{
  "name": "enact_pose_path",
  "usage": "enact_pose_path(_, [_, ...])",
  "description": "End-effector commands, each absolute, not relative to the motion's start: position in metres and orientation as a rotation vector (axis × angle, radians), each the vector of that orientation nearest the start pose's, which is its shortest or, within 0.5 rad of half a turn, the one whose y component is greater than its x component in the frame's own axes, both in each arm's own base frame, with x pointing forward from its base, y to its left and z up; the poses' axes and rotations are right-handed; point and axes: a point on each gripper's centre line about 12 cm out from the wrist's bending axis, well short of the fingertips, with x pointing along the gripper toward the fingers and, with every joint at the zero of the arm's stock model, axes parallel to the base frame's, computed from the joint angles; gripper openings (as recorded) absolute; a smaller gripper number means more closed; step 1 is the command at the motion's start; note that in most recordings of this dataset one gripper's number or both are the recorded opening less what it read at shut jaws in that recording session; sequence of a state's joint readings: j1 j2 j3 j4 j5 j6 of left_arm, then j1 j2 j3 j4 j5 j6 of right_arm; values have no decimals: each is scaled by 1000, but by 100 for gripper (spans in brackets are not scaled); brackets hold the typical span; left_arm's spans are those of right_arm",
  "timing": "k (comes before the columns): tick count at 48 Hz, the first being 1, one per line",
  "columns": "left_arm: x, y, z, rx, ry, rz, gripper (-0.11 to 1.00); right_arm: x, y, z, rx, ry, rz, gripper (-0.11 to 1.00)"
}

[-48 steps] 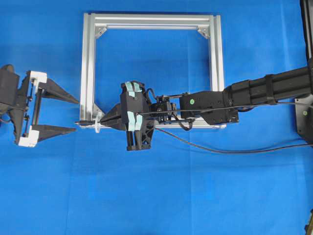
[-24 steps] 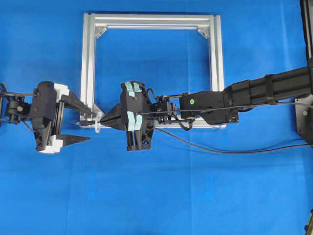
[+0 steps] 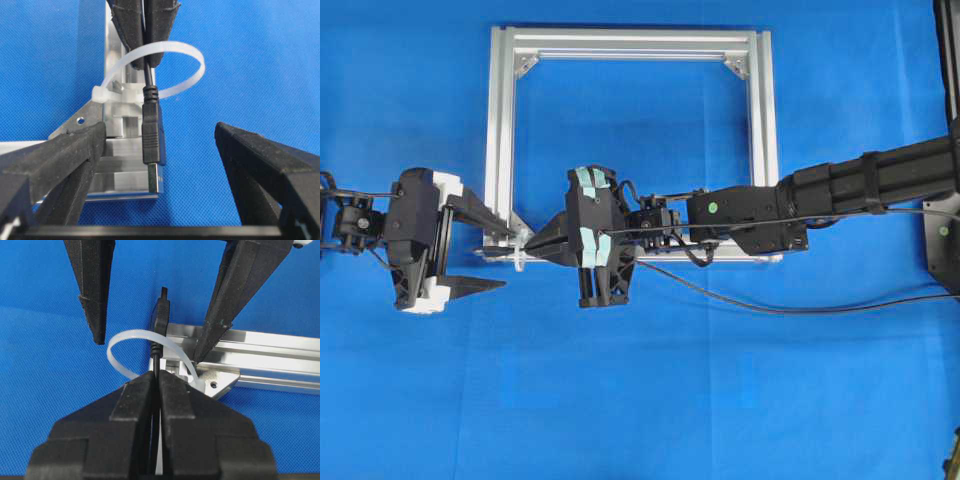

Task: Insert the wire through the string loop located on the left side.
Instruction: 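Close the left gripper on the USB plug protruding from the loop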

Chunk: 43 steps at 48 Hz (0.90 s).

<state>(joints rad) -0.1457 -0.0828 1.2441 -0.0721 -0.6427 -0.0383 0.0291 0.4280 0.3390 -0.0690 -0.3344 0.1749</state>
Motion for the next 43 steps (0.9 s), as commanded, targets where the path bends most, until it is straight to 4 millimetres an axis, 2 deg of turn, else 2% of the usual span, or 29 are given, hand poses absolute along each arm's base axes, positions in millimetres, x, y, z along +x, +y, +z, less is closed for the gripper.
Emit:
enact_pose_path(1, [259, -33, 102, -45, 494, -80, 89, 506, 15, 134, 111, 396, 24, 0])
enact_pose_path(23, [259, -33, 102, -45, 494, -80, 88, 506, 15, 134, 109, 396, 24, 0])
enact_pose_path(30, [259, -33, 102, -39, 494, -82, 82, 506, 15, 133, 109, 397, 24, 0])
enact_pose_path(34, [259, -33, 103, -37, 492, -82, 67, 506, 15, 134, 111, 396, 24, 0])
enact_pose_path(43, [259, -31, 105, -36, 483, -75, 11, 505, 15, 134, 111, 399, 24, 0])
